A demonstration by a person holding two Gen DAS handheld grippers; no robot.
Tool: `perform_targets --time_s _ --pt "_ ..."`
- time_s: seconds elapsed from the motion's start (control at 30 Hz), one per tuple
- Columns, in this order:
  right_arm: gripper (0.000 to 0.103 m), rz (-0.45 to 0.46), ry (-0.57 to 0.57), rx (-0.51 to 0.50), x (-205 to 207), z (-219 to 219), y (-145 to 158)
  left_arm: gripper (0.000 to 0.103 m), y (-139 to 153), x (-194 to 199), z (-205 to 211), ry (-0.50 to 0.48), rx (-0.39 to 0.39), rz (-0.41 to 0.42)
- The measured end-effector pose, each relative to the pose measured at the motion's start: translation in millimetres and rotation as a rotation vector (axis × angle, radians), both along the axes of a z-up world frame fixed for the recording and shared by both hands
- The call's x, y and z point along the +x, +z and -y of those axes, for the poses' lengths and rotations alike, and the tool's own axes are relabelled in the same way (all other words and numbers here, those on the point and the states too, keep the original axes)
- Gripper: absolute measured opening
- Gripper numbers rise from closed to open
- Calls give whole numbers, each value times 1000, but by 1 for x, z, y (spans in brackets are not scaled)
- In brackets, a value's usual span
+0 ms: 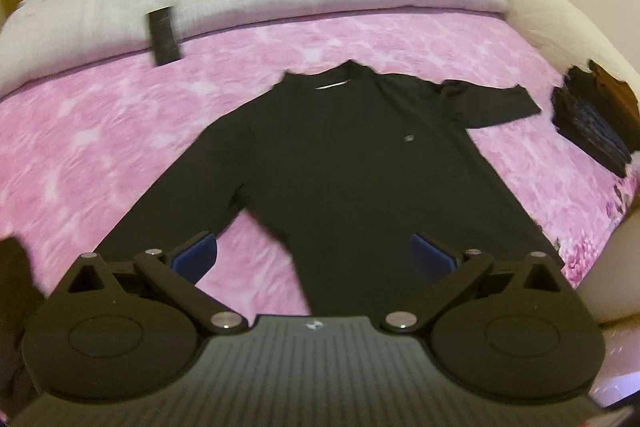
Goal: Fold clothes
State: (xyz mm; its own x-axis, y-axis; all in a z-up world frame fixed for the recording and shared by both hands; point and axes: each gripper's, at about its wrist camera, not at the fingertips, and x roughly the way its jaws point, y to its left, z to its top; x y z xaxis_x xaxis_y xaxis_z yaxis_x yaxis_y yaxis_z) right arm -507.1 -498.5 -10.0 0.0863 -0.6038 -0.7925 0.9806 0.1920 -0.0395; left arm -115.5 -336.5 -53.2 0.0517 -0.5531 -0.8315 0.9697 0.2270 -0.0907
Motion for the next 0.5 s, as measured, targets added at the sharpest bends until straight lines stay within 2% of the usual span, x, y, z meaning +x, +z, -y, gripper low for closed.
perform_targets --time_s 0.17,0.3,0.4,0.5 --pt "88 -50 12 10 -2 32 -8 101 -14 -22 64 -39 7 -18" --pt "88 -58 50 16 -10 81 -24 101 -28 -52 122 -43 -4 -5" --pt "88 -43 122 22 -17 130 -44 102 -45 -76 166 12 -1 16" --pt "88 -27 262 19 -17 191 -71 101 -67 -104 209 59 22 58"
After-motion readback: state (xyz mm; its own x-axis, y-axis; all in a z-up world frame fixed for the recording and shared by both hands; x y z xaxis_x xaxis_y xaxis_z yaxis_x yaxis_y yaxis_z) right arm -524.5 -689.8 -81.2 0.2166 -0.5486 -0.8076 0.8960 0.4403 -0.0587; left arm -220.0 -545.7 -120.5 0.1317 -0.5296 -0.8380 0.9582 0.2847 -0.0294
